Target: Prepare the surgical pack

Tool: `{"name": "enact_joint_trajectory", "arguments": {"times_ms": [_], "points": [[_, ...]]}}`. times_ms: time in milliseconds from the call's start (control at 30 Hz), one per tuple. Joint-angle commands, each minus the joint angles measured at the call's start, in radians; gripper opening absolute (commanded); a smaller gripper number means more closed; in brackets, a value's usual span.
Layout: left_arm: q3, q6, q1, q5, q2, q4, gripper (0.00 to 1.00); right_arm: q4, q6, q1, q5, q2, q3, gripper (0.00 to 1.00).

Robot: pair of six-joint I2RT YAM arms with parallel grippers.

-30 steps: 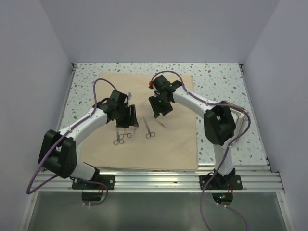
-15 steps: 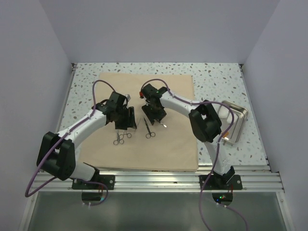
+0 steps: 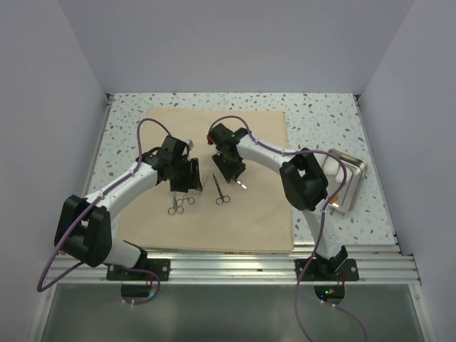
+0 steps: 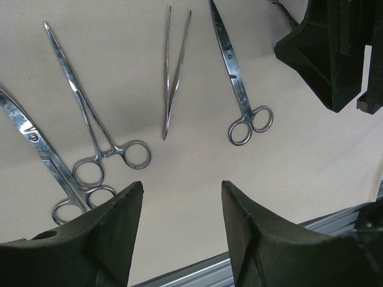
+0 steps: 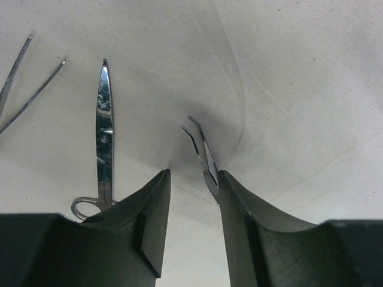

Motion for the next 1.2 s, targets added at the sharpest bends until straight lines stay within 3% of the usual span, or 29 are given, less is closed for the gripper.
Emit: {"name": "enact_joint_trajectory", "arguments": {"times_ms": [0, 167, 200, 367, 533, 733, 1033, 1167], "points": [[0.014, 0.03, 0.005, 0.004, -0.007, -0.012, 0.59, -0.011, -0.014, 0.003, 0.041, -0.024, -0.003, 0.39], [0.016, 0.033, 0.005, 0.009, -0.004, -0.01, 0.59, -0.015, -0.014, 0.003, 0.073, -0.019, 0.006, 0.3], [0.016, 0.033, 0.005, 0.01, -0.002, -0.01, 0.59, -0.018, -0.014, 0.003, 0.085, -0.016, 0.012, 0.23], [0.019, 0.036, 0.005, 0.009, -0.005, -0.01, 0.59, -0.046, -0.01, 0.0, 0.099, 0.008, 0.046, 0.11], [0.037, 0.043, 0.005, -0.013, -0.002, -0.03, 0.64, -0.066, 0.006, 0.0, 0.118, 0.001, 0.061, 0.01], [0.06, 0.057, 0.004, -0.034, 0.053, -0.042, 0.64, -0.08, 0.036, -0.054, 0.125, -0.135, 0.018, 0.0], [0.202, 0.059, -0.015, -0.142, 0.228, -0.096, 0.54, -0.145, 0.067, -0.322, 0.133, -0.401, -0.147, 0.0], [0.272, 0.071, -0.068, -0.163, 0.318, -0.097, 0.52, -0.173, 0.052, -0.518, 0.164, -0.528, -0.259, 0.0]]}}
